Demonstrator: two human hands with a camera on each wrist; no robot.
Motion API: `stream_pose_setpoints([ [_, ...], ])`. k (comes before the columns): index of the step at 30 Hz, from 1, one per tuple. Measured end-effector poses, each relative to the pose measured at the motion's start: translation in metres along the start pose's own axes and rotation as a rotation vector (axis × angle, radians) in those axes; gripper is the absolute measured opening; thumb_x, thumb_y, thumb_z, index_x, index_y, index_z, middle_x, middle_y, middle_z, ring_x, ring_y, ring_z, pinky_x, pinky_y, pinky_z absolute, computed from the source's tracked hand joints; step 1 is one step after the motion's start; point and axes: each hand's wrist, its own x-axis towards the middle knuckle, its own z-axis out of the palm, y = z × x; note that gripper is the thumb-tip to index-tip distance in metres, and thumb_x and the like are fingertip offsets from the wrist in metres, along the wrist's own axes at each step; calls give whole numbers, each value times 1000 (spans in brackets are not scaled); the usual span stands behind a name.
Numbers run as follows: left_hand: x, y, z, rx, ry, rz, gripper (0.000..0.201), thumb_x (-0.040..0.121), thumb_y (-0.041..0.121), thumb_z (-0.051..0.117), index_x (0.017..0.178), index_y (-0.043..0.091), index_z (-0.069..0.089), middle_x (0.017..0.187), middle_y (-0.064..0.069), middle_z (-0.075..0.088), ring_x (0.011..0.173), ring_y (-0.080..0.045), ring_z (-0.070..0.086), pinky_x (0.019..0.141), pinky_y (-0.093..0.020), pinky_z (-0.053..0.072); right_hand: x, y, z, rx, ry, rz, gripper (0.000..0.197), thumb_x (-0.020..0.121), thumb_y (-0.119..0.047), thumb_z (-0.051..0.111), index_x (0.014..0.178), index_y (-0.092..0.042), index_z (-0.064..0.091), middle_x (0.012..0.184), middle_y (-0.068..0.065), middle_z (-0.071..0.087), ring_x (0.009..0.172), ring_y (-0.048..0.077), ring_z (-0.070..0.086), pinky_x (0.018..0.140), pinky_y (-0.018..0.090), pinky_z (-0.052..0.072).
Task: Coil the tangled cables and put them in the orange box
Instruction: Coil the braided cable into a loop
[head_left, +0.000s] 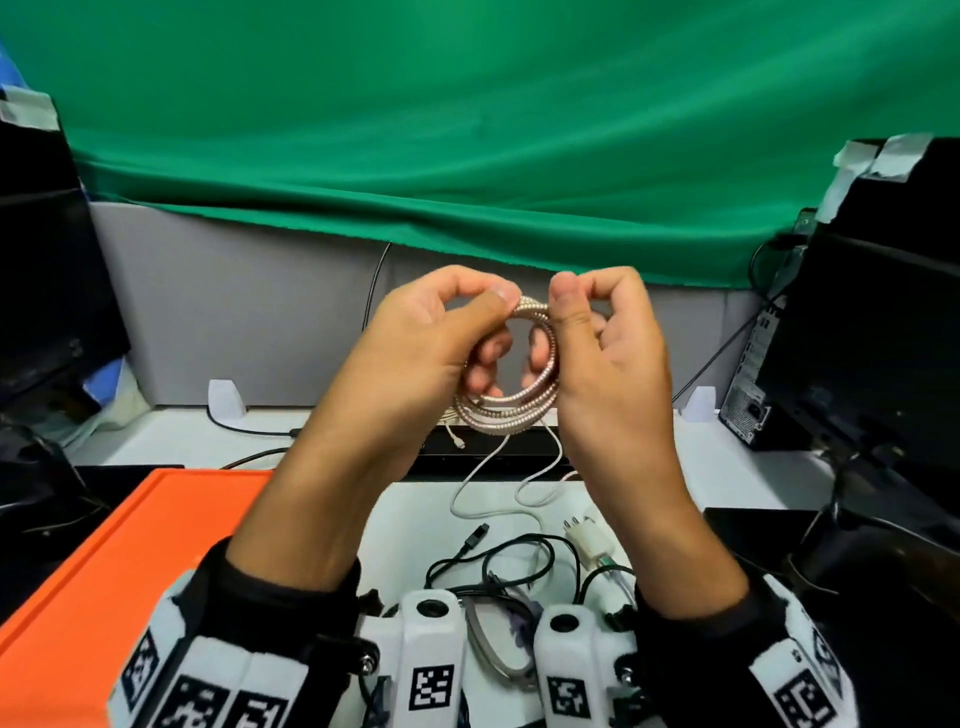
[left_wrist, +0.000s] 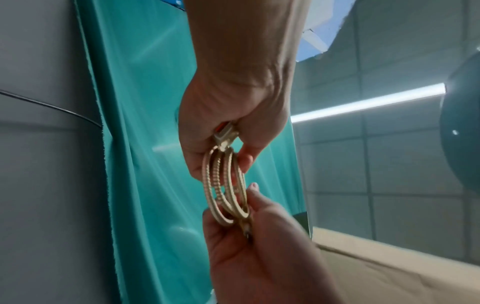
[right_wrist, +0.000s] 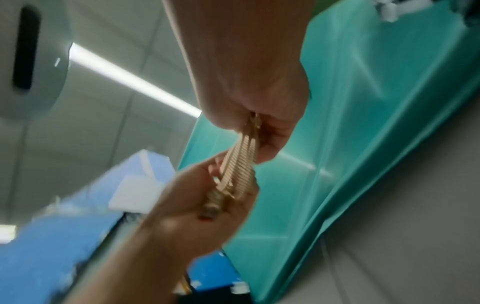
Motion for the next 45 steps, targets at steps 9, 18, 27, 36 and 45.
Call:
stream_pose_setpoints([
  [9,4,-1,0,-347,110,-139,7,95,12,63,88,9,63,54,0,53,35,-6,45,39,-19,46,5,-1,3,749,-218,426,19,97,-26,54,108,-12,52,61,-2,44,46,8,41,52,22,45],
  [18,6,-4,-4,-286,151,-169,21,94,28,67,82,14,57,50,3,44,38,-8,33,42,-21,32,-3,-1,13,832,-213,392,19,93,-30,55,102,-13,55,59,-3,35,44,6,31,41,19,33],
  [27,6,-3,-2,-297,302,-84,28,96,34,65,80,15,53,49,1,43,35,-13,32,37,-20,33,-11,7,26,547,-201,212,28,102,-29,48,118,-13,64,59,-2,39,46,10,38,51,26,44],
  [36,-3,12,-30,305,4,-26,19,97,20,64,95,3,73,82,-11,75,64,-22,72,60,-27,59,8,0,-7,297,-105,84,23,107,-21,45,116,-18,67,57,-9,35,48,10,28,46,30,24],
  [45,-9,21,-35,361,-69,64,29,82,35,73,72,8,74,69,-7,73,63,-13,67,69,-26,58,5,4,-6,190,-62,29,23,108,-20,46,117,-22,68,57,-13,36,50,10,28,48,34,21],
])
